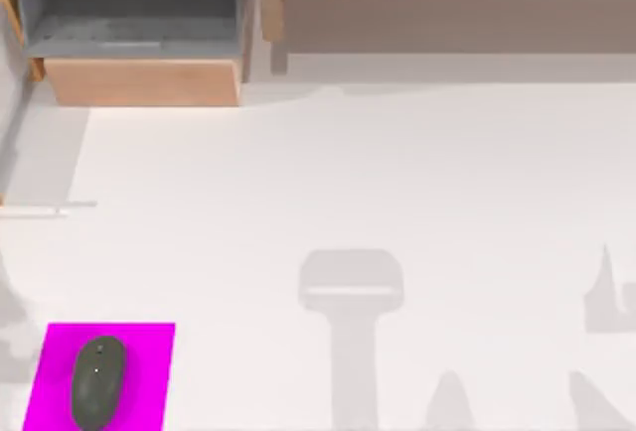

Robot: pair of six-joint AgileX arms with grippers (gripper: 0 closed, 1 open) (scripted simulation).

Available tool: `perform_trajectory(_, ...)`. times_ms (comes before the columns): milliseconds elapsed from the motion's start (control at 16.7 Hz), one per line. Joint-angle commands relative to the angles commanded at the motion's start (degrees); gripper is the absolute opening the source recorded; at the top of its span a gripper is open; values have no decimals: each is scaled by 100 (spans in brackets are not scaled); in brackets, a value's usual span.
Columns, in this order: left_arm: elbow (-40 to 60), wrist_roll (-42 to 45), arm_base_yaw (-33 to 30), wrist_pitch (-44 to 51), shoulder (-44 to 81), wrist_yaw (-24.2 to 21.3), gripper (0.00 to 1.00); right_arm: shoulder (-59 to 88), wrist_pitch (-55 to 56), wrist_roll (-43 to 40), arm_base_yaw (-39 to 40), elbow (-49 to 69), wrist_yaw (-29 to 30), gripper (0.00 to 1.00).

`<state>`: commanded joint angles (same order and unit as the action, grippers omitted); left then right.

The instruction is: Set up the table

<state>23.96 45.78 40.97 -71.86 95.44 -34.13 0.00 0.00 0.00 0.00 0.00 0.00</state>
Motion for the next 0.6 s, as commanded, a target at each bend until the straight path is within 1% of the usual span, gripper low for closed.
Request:
perform_trajectory(300,143,1777,277,-1189,782,-512,100,0,0,0,0,0,0,100)
perform_trajectory(600,193,3248,207,-1717,1364,-795,100,0,0,0,0,0,0,100)
